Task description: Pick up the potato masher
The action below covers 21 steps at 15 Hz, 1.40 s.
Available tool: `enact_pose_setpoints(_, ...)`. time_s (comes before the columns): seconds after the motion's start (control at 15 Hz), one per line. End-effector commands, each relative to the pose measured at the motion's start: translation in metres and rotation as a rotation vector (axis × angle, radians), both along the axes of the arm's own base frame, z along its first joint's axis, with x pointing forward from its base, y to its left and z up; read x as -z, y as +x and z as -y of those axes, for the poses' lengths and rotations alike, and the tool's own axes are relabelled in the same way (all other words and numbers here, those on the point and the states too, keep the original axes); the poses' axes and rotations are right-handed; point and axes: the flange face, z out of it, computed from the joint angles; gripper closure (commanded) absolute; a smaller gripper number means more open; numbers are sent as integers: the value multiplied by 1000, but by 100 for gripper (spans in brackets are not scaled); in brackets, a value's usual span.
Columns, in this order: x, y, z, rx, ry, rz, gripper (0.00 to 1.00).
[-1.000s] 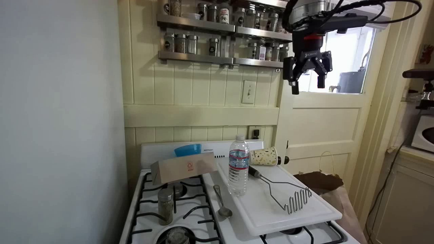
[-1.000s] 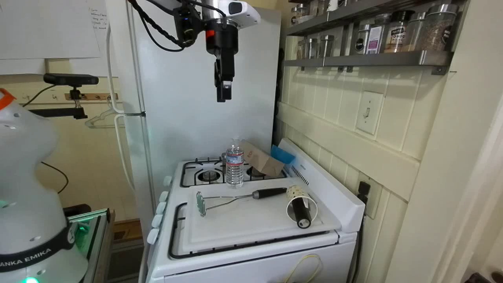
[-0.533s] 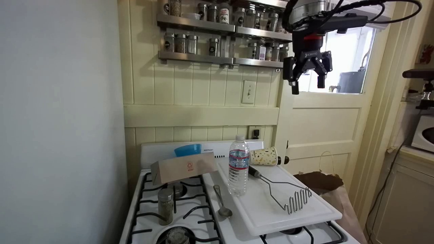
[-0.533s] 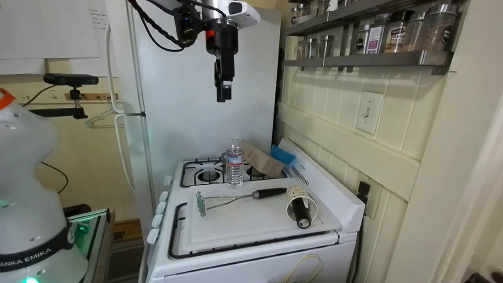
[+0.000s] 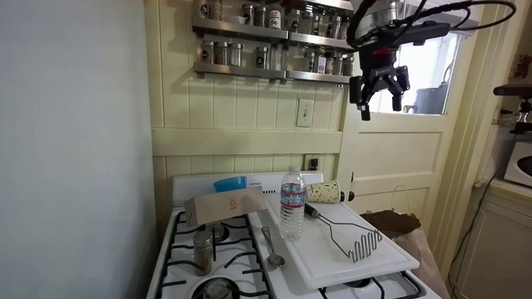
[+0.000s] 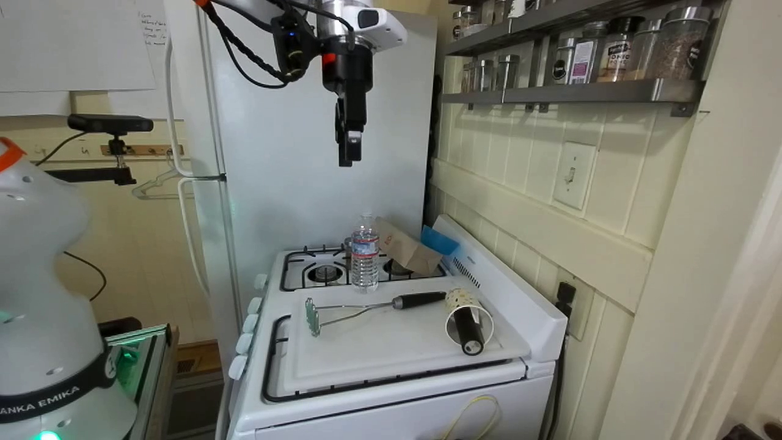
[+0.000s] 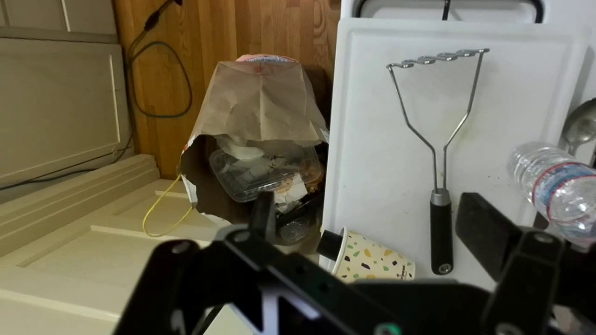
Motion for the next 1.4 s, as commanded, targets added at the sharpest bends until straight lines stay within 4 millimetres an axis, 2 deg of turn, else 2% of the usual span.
enact_pose_setpoints(0.0,45,-1,8,4,14,-100,0)
enact_pose_setpoints(0.27,92,-3,25,-175,55,-196,0)
enact_pose_setpoints(0.33,99,-4,29,-162,46,-235,0)
enact_pose_setpoints(0.4,86,0,25,-116,50,-196,0)
enact_pose_setpoints(0.53,98,-2,31,-130,53,-229,0)
enact_pose_setpoints(0.67,99,-1,31,-138,52,-234,0)
enact_pose_setpoints(0.73,103,-6,23,-209,36,-189,0)
enact_pose_setpoints(0.93,132,-9,21,-327,20,-81,0)
enact_pose_setpoints(1.2,183,-17,41,-492,98,42,0)
enact_pose_setpoints(1.27,195,-18,50,-470,116,60,0)
enact_pose_setpoints(1.33,206,-18,57,-403,132,-3,0)
